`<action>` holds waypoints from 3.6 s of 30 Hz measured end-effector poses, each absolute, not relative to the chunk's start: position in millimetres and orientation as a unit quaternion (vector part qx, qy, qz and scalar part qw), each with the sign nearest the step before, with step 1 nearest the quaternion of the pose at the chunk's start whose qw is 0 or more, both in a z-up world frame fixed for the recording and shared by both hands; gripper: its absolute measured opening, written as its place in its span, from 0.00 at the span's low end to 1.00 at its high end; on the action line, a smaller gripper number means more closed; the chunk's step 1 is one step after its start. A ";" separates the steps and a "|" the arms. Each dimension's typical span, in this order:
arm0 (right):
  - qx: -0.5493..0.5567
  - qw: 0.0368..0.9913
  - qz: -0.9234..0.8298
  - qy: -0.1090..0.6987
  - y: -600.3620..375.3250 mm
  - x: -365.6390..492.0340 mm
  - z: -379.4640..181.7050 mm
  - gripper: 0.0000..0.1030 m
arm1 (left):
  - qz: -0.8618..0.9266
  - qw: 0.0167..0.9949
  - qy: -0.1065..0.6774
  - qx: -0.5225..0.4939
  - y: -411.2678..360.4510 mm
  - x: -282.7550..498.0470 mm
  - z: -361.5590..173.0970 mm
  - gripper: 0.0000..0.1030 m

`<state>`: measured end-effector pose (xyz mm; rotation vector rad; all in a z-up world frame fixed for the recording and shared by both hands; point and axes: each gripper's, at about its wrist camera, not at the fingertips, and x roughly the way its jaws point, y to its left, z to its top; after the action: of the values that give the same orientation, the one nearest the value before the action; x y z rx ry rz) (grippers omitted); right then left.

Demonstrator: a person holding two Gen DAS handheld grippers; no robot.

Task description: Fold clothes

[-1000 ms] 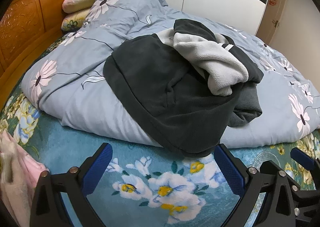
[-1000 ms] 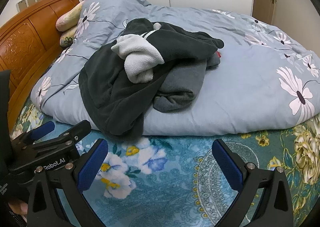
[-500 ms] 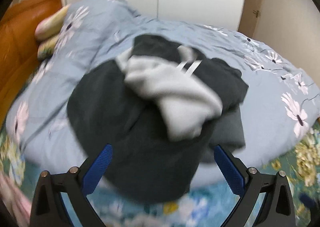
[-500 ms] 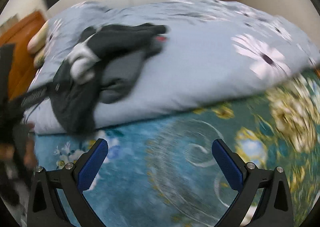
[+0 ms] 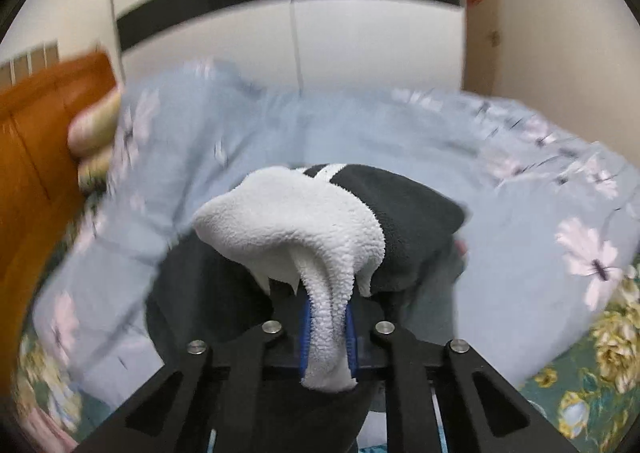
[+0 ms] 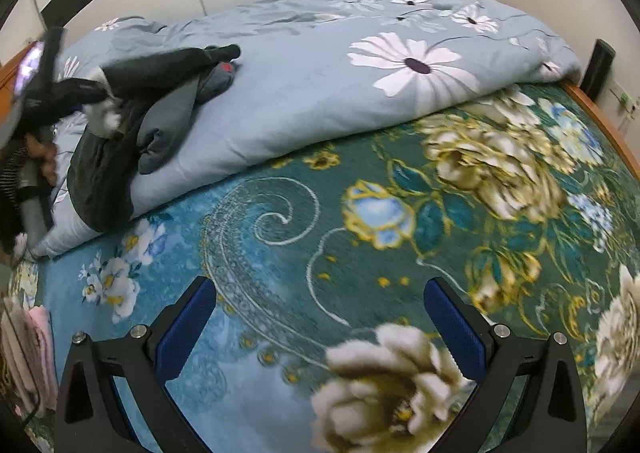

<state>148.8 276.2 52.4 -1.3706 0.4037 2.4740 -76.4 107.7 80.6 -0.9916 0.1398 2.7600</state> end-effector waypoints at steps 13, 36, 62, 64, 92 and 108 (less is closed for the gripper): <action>-0.415 0.139 0.889 0.135 235.3 228.5 142.1 1.00 | 0.945 0.263 0.031 -0.193 86.0 87.1 249.1 0.12; -0.455 0.239 0.839 0.180 269.7 348.9 114.0 1.00 | 0.715 0.460 0.037 -0.525 218.7 181.3 89.3 0.45; -0.503 0.181 0.836 0.125 313.5 227.8 32.1 0.91 | 0.783 0.167 -0.231 -0.553 36.5 -126.3 -25.5 0.67; -0.516 0.178 0.829 0.124 318.7 221.6 23.2 0.80 | 0.781 0.166 -0.234 -0.554 41.3 -130.5 -27.4 0.37; -0.468 0.391 0.725 0.321 384.3 409.3 31.6 0.03 | 0.777 0.111 -0.225 -0.577 -200.7 216.4 -11.6 0.10; -0.507 0.280 0.799 0.162 357.8 369.6 72.1 0.47 | 0.801 0.236 -0.101 -0.541 -167.3 163.5 65.0 0.60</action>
<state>369.6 357.8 72.1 -1.3593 0.4346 2.1432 163.5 -167.3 65.0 -1.4830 -0.2758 2.1984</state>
